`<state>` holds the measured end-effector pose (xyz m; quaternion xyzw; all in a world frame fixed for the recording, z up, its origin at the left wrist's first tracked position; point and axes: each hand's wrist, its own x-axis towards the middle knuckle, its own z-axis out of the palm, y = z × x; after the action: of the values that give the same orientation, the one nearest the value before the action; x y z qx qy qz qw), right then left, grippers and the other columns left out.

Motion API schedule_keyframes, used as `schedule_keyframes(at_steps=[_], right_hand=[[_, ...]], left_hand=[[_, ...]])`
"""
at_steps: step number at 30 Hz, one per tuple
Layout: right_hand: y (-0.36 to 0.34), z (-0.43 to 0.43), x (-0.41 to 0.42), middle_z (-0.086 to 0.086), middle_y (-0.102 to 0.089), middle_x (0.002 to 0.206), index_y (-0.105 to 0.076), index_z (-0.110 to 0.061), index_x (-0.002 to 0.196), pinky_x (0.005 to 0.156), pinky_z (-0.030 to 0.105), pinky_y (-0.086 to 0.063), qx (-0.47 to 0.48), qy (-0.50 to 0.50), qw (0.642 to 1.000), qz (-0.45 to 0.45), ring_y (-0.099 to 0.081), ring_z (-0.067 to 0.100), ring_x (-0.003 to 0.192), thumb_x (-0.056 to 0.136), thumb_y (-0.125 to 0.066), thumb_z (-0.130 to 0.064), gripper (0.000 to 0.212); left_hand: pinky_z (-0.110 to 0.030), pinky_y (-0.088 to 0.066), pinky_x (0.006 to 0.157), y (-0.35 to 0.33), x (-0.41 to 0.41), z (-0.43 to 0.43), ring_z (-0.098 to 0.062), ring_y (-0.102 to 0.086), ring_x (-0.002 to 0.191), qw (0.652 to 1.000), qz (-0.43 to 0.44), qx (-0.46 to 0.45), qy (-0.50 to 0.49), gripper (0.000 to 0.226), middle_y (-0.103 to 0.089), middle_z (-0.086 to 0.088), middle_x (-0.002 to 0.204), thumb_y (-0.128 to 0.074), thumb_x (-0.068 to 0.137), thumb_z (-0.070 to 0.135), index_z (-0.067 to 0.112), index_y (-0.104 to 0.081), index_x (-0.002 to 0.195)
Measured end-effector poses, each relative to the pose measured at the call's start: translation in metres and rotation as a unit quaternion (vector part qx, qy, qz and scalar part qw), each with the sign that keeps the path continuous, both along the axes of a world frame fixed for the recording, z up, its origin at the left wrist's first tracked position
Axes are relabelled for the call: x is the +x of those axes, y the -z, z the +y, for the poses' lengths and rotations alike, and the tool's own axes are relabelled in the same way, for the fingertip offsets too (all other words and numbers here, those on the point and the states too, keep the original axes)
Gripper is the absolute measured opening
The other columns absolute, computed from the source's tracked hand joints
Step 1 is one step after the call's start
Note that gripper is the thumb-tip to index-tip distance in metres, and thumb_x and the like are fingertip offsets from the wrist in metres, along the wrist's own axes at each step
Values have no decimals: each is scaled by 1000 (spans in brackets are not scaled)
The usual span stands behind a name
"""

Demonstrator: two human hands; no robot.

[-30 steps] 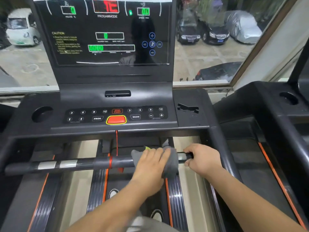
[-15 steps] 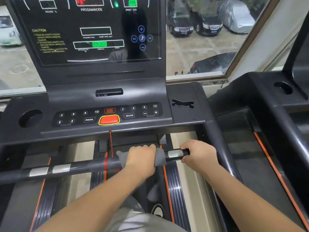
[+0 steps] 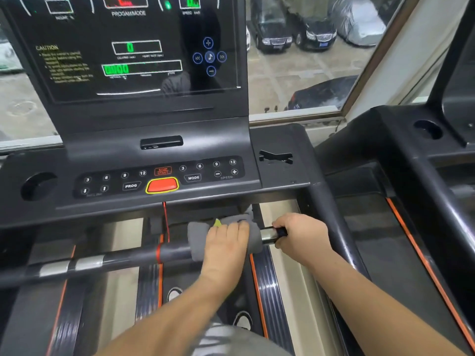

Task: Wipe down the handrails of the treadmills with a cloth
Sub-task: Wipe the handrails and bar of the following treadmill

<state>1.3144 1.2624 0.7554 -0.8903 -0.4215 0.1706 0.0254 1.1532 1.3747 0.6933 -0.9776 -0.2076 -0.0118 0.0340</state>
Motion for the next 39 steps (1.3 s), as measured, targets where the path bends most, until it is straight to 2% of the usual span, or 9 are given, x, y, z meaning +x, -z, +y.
schedule_keyframes(at_steps=[5,10,13,17,24,29,33,37,39], right_hand=[[-2,-20,-1,-18,-56,138,-60,-36,132,103,34,-48,33,-2,997,68,-55,15,128,90,-65,-30,43],[-23,-60,24,-9,-37,159,-41,-26,153,115,33,-35,84,100,991,29,-31,13,147,91,-72,-39,71],[-21,-79,41,5,-54,133,-41,-15,135,95,44,-53,25,233,970,59,-54,29,124,76,-81,-50,79],[-15,-91,48,-2,-67,102,-56,-21,113,83,41,-59,-10,302,943,137,-68,23,91,68,-77,-63,66],[-27,-83,62,-9,-61,83,-53,-27,95,69,30,-48,-67,272,954,106,-65,21,79,69,-77,-62,49],[-28,-80,62,-8,-61,87,-51,-26,94,71,29,-45,-89,257,958,95,-68,23,89,72,-73,-65,50],[-29,-83,59,-6,-61,93,-53,-24,100,71,29,-44,-83,247,961,88,-69,24,97,77,-70,-64,49],[-29,-82,59,-6,-60,91,-48,-25,94,71,28,-44,-73,248,962,88,-69,24,96,78,-71,-63,47],[-28,-81,59,-6,-62,94,-49,-25,94,70,29,-45,-70,247,962,88,-68,23,93,79,-70,-64,47]], left_hand=[[-39,-59,79,-8,-23,34,-27,-70,91,993,-41,-50,97,88,-71,-4,116,-85,56,23,11,-58,139],[-47,-54,103,-9,-40,38,-27,-67,118,991,-36,-60,112,88,-66,-8,136,-88,59,22,8,-59,141],[-47,-53,92,-10,1,5,-32,-63,103,994,58,-28,84,95,-63,-12,127,-79,66,32,3,-43,149],[-45,-45,89,-16,82,-51,-31,-56,105,996,68,-20,63,83,-53,-10,126,-65,84,25,4,-24,153],[-39,-48,69,-14,118,-61,-27,-62,86,993,89,2,78,63,-58,-7,102,-78,78,27,7,-49,130],[-39,-52,81,-27,143,-14,-28,-65,98,930,192,-287,127,64,-64,-4,110,-61,89,68,16,-46,123],[-30,-52,95,-46,157,-1,-16,-65,107,838,245,-484,58,54,-67,1,116,-75,87,55,20,-57,123],[-44,-49,92,-24,137,-57,-33,-62,109,972,149,-175,43,74,-59,-10,122,-79,78,39,11,-41,136],[-55,-42,108,-8,119,-95,-44,-53,124,981,162,-103,39,98,-50,-23,138,-78,73,26,2,-27,153]])
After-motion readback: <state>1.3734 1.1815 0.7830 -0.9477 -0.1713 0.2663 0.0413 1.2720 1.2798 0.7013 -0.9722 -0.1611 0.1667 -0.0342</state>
